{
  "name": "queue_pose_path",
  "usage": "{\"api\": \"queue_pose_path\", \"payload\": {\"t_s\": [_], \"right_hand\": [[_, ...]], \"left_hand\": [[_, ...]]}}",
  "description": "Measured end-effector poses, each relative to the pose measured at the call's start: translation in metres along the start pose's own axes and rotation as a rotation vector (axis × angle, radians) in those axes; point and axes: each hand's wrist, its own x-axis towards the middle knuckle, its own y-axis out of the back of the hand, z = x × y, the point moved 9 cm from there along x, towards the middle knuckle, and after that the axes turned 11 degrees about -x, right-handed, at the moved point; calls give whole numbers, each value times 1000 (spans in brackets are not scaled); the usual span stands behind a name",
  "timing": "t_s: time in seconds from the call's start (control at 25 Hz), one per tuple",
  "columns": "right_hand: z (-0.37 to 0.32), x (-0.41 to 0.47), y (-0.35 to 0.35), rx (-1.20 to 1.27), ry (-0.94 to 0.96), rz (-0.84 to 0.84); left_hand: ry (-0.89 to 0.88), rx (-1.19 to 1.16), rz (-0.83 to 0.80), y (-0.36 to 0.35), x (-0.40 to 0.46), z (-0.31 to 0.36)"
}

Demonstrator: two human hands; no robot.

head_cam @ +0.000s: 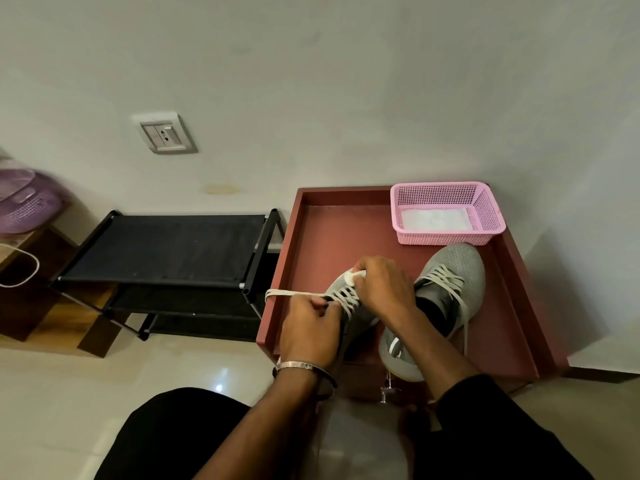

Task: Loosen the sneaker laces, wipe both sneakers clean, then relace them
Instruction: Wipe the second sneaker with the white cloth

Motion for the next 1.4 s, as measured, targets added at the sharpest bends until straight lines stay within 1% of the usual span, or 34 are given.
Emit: {"api": "queue_pose_path", "payload": {"t_s": [0.08,0.12,0.2,0.36,0.4,0.48,0.56,0.68,0.72,0.8,0.88,0.96,1.0,1.08,1.12,1.16,1.2,1.24,1.28,1.36,1.4], "right_hand": [[-1,1,0,1,1,-2],[-1,1,-1,4,0,-2],[-1,0,0,21,-3,1],[-1,0,1,26,13,13],[-1,0,1,25,13,17],[-2,1,1,20,13,29],[-2,2,0,15,13,40],[-2,4,1,11,19,58],[-2,5,2,8,19,67],[0,5,4,4,15,81],[0,6,3,-6,11,81],[0,6,1,-8,11,71],[1,7,0,-9,9,68],[2,7,0,-16,0,65],[2,7,0,-22,-6,61],[1,7,1,-24,-7,53],[1,7,0,-22,-7,42],[1,7,-1,-13,-5,31],[1,7,-2,-2,-2,24],[0,6,0,11,7,27],[0,6,0,17,8,32]], "left_hand": [[386,-532,-11,-12,-10,-23],[538,-722,-25,-21,-15,-29],[707,-923,-58,-35,-18,-33],[839,-1053,-173,-53,-15,-28],[847,-1093,-222,-60,-12,-26],[822,-1173,-270,-67,-4,-23],[792,-1243,-273,-73,8,-25],[717,-1242,-254,-81,19,-26],[690,-1216,-270,-83,21,-28],[630,-1092,-306,-83,20,-37],[531,-893,-349,-75,20,-45],[378,-720,-426,-71,19,-38],[270,-592,-460,-68,18,-29],[27,-221,-452,-63,19,-20],[-63,-58,-435,-61,20,-19],[-85,36,-443,-60,19,-18],[-64,71,-463,-60,20,-20],[18,6,-484,-59,18,-21],[114,-120,-486,-54,16,-19],[463,-581,-418,-51,7,-22],[632,-775,-410,-54,-1,-22]]}}
